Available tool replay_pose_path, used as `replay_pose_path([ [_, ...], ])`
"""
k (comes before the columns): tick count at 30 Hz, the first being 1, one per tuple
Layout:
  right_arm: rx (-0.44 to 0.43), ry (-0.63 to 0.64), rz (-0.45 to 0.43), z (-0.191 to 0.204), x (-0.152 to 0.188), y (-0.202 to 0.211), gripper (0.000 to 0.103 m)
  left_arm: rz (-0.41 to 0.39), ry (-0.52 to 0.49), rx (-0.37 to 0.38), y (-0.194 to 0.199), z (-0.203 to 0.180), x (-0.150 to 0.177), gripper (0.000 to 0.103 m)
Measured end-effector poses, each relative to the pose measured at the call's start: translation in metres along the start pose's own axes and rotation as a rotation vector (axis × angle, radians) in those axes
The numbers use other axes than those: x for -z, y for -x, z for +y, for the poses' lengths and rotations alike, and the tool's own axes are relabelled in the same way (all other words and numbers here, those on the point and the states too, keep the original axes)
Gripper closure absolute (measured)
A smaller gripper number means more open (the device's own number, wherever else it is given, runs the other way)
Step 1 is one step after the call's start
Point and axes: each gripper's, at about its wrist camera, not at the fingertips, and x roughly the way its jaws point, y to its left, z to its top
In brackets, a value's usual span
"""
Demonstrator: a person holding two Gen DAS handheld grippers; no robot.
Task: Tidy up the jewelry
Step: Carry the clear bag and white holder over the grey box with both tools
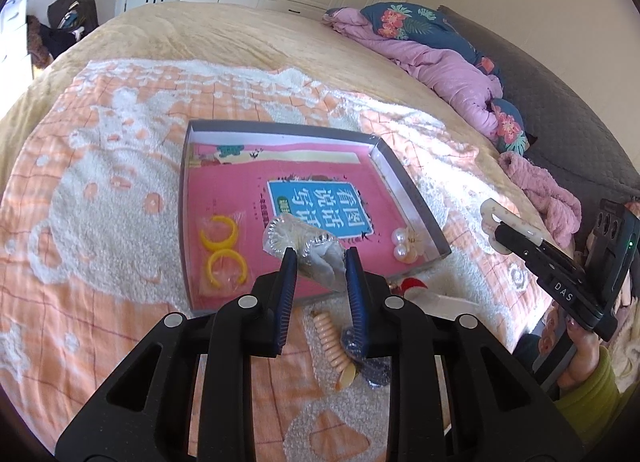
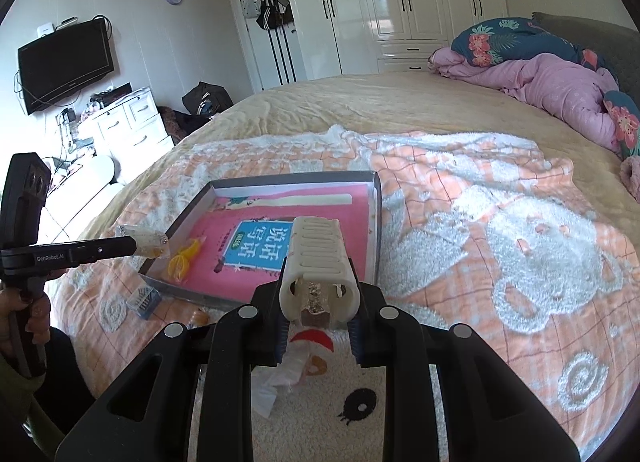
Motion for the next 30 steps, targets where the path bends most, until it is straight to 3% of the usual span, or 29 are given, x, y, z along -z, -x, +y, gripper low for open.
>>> replay_pose_path([
  [17, -0.008, 0.047, -0.026, 0.011, -0.04, -0.023, 0.081, -0.005, -0.018, 0.007, -0.032, 0.0, -0.034, 0.086],
  [30, 0.017, 0.043, 0.043, -0.004, -0.052, -0.072, 0.081, 0.032, -0.035, 0.042, -0.078, 0.002, -0.032, 0.086],
])
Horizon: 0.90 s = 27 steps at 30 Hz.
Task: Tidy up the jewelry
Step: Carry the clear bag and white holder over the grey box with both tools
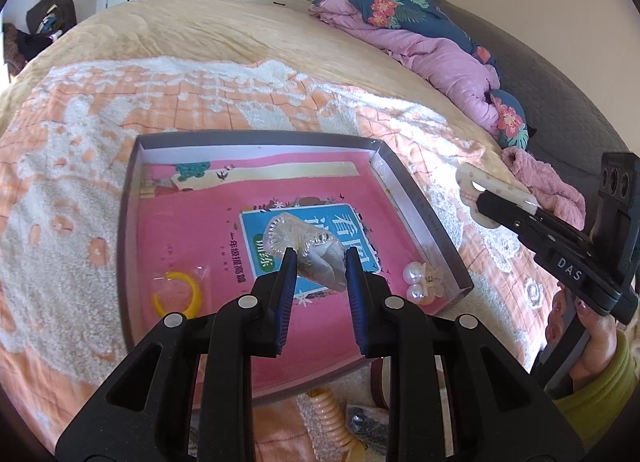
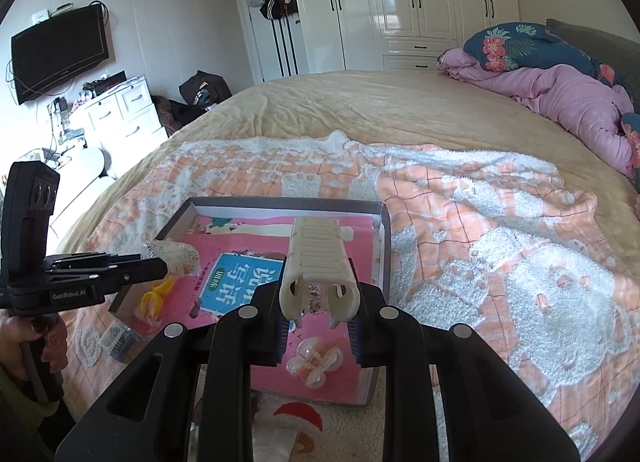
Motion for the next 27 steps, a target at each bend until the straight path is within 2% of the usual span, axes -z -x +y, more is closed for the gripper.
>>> replay_pose_path([
  [4, 0.004, 0.006, 0.028, -0.001, 0.0, -0.018, 0.081, 0.017, -0.008, 0.007, -0.013, 0.0, 0.003, 0.086],
  [10, 0.008, 0.016, 0.08, -0.002, 0.003, -0.046, 0.081, 0.038, -0.06, -0.034, -0.024, -0.002, 0.01, 0.086],
  [27, 0.023, 0.038, 0.209, -0.01, 0.017, -0.098, 0.081, 0.084, -0.035, -0.016, -0.03, 0.011, 0.02, 0.085],
])
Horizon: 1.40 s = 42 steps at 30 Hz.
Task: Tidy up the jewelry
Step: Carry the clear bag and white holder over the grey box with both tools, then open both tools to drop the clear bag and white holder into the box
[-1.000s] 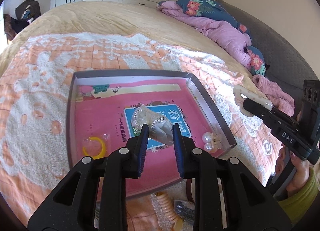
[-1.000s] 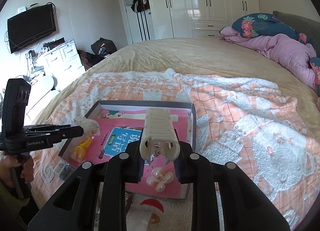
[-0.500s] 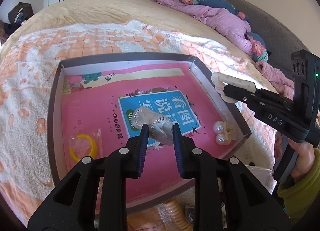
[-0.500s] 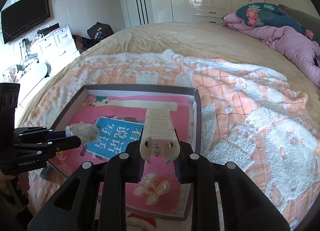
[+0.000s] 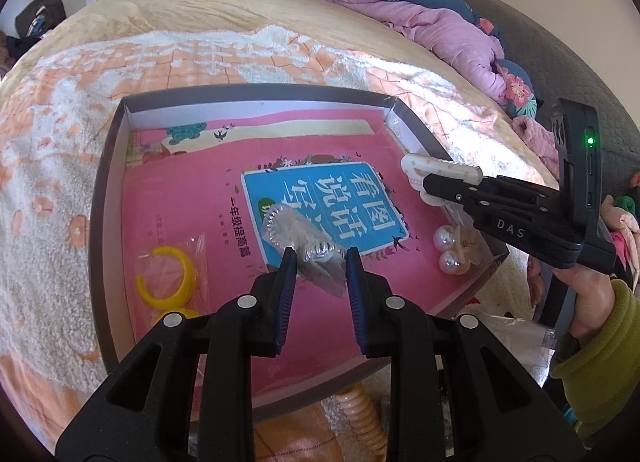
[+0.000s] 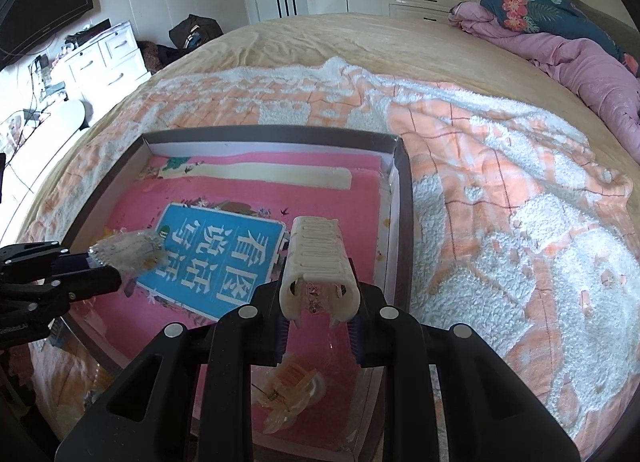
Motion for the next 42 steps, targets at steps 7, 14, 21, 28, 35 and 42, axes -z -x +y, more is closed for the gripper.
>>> replay_pose_path([
  [7, 0.004, -0.016, 0.022, -0.005, 0.009, -0.001, 0.08, 0.01, 0.023, 0.009, 0.002, 0.005, 0.003, 0.085],
  [14, -0.006, -0.026, 0.011, -0.002, 0.012, 0.008, 0.064, 0.011, 0.043, 0.007, 0.006, 0.011, 0.003, 0.085],
  [21, -0.009, -0.063, -0.034, -0.002, 0.013, 0.031, 0.052, 0.013, 0.063, 0.003, 0.01, 0.016, 0.003, 0.084],
  [28, -0.008, -0.106, -0.079, -0.002, 0.016, 0.058, 0.04, 0.004, 0.062, 0.002, 0.016, 0.016, 0.003, 0.075],
  [35, -0.005, -0.149, -0.108, -0.001, 0.022, 0.081, 0.029, -0.024, 0.059, -0.004, 0.028, 0.015, 0.0, 0.06],
  [42, -0.005, -0.165, -0.157, 0.005, 0.029, 0.111, 0.018, -0.079, 0.062, -0.02, 0.048, 0.014, -0.001, 0.032],
])
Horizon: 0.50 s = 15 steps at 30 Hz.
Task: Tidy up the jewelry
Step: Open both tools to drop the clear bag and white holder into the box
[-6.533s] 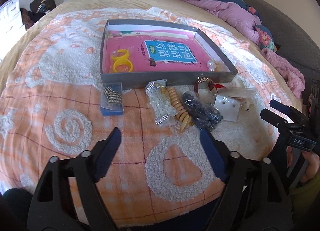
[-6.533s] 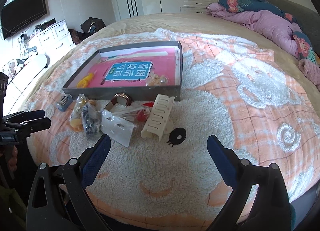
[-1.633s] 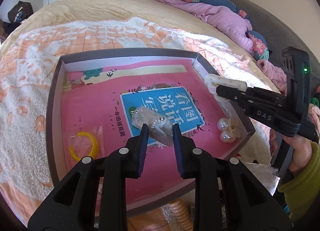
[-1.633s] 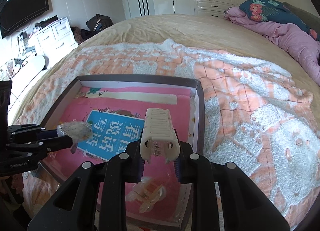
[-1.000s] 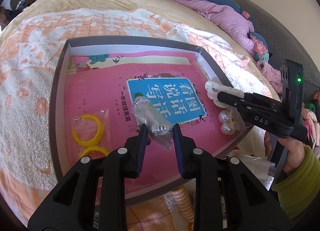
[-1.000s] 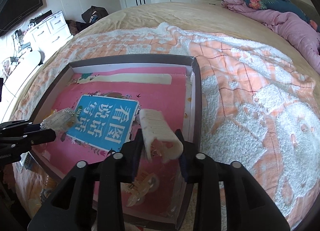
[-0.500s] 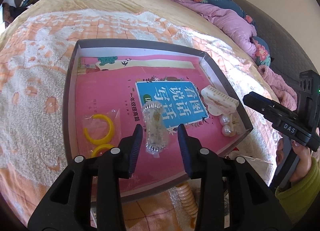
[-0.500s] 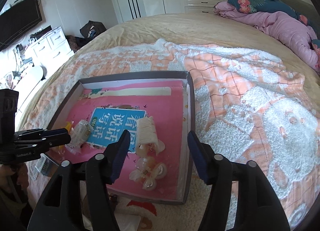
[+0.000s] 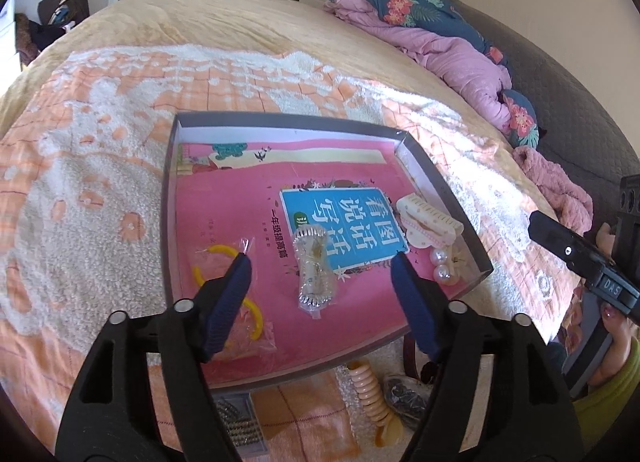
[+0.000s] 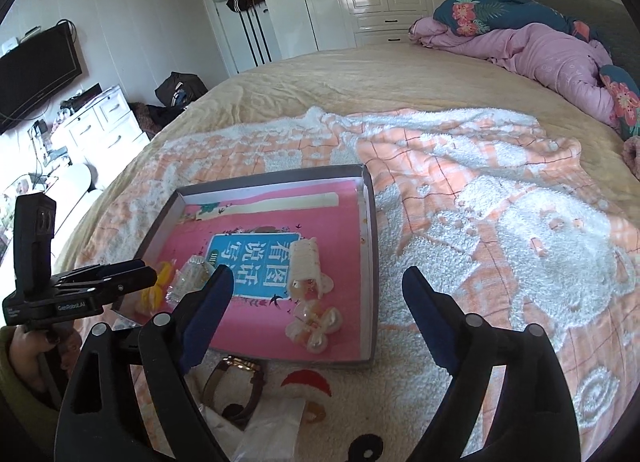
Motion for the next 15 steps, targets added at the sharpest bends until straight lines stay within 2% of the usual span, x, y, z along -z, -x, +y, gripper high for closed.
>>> replay_pose_path([
  [6, -0.001, 0.011, -0.024, 0.008, 0.002, 0.018, 0.018, -0.031, 0.002, -0.016, 0.015, -0.002, -0.002, 0.01],
  [11, -0.006, 0.011, -0.041, 0.014, 0.003, 0.029, 0.017, -0.054, 0.007, -0.016, 0.03, -0.004, -0.004, 0.01],
  [14, -0.008, 0.01, -0.061, 0.018, 0.004, 0.037, 0.008, -0.069, 0.0, -0.02, 0.04, -0.008, -0.004, 0.01],
  [15, -0.012, 0.01, -0.067, 0.019, 0.004, 0.04, 0.008, -0.074, -0.003, -0.02, 0.043, -0.01, -0.004, 0.01],
])
